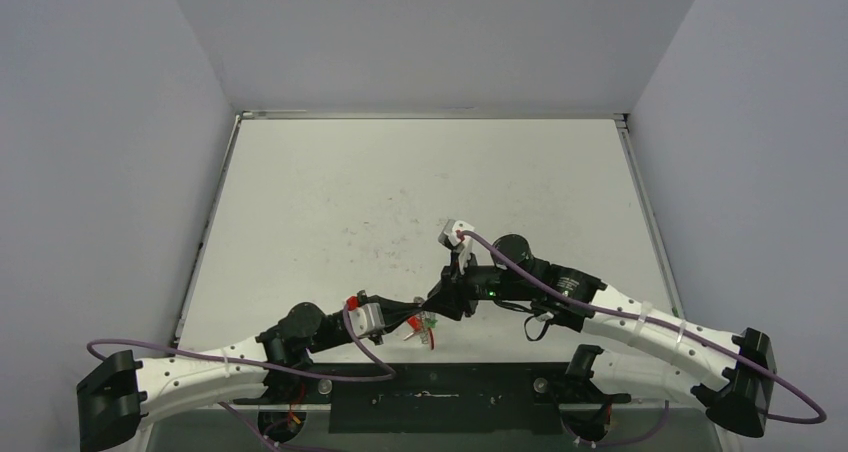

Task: Put the keys on the keyring

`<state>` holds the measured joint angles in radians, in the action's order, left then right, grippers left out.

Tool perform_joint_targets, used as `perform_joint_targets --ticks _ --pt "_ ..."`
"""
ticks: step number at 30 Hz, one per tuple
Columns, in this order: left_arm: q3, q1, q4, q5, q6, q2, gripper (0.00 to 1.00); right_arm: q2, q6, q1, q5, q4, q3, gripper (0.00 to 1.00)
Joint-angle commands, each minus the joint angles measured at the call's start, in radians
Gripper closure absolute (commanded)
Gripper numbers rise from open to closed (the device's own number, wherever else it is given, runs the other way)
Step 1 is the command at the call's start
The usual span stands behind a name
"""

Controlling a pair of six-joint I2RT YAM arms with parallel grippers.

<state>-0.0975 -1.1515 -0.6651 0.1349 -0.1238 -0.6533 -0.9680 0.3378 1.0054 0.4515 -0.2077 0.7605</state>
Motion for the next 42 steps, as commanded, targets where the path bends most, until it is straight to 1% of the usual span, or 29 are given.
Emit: perform_joint_targets --ticks 1,8,9,11,12,20,24,27,28,29,30,31,34,38,42 --pt "-0.021 -0.005 -0.032 -0.01 -0.01 0.019 1.0 -0.015 0.028 0.007 -0.029 -0.008 -0.006 0.72" --pt "-0.018 -0.005 -0.024 -0.011 -0.009 0.031 1.0 -0.039 0.026 0.007 -0.024 -0.016 -0.007 0.79" --pt "-0.018 -0.005 -0.024 -0.012 -0.009 0.033 1.0 -0.042 0.022 0.008 -0.018 -0.016 -0.006 0.84" --pt "-0.016 -0.005 -0.023 -0.012 -0.009 0.034 1.0 -0.046 0.016 0.008 -0.016 -0.02 -0.002 0.98" --pt "-0.016 -0.005 -0.022 -0.011 -0.009 0.034 1.0 -0.046 0.012 0.008 -0.016 -0.023 -0.001 1.0" --pt "-0.016 -0.005 -0.017 -0.004 -0.013 0.05 1.0 -0.026 -0.013 -0.012 -0.088 -0.072 -0.028 1.0" --pt "-0.017 -0.005 -0.016 0.001 -0.015 0.057 1.0 -0.034 -0.019 -0.028 -0.072 -0.057 -0.051 1.0" --pt "-0.019 -0.005 -0.016 0.003 -0.015 0.057 1.0 -0.053 -0.053 -0.028 -0.015 -0.029 -0.06 1.0" --pt "-0.019 -0.005 -0.016 0.004 -0.016 0.057 1.0 -0.058 -0.065 -0.028 0.01 -0.014 -0.063 0.98" --pt "-0.019 -0.005 -0.016 0.006 -0.016 0.057 1.0 -0.06 -0.075 -0.027 0.033 0.0 -0.066 0.91" --pt "-0.019 -0.005 -0.015 0.006 -0.015 0.055 1.0 -0.057 -0.086 -0.027 0.048 0.014 -0.069 0.78" --pt "-0.019 -0.005 -0.016 0.006 -0.016 0.055 1.0 -0.049 -0.1 -0.027 0.061 0.029 -0.073 0.72" --pt "-0.019 -0.005 -0.016 0.008 -0.016 0.055 1.0 0.008 -0.155 -0.024 0.087 0.079 -0.097 0.61" --pt "-0.022 -0.005 -0.015 0.008 -0.016 0.053 1.0 0.105 -0.238 -0.023 0.075 0.11 -0.116 0.54" --pt "-0.026 -0.005 -0.016 0.013 -0.016 0.047 1.0 0.155 -0.308 -0.022 0.092 0.126 -0.121 0.52"
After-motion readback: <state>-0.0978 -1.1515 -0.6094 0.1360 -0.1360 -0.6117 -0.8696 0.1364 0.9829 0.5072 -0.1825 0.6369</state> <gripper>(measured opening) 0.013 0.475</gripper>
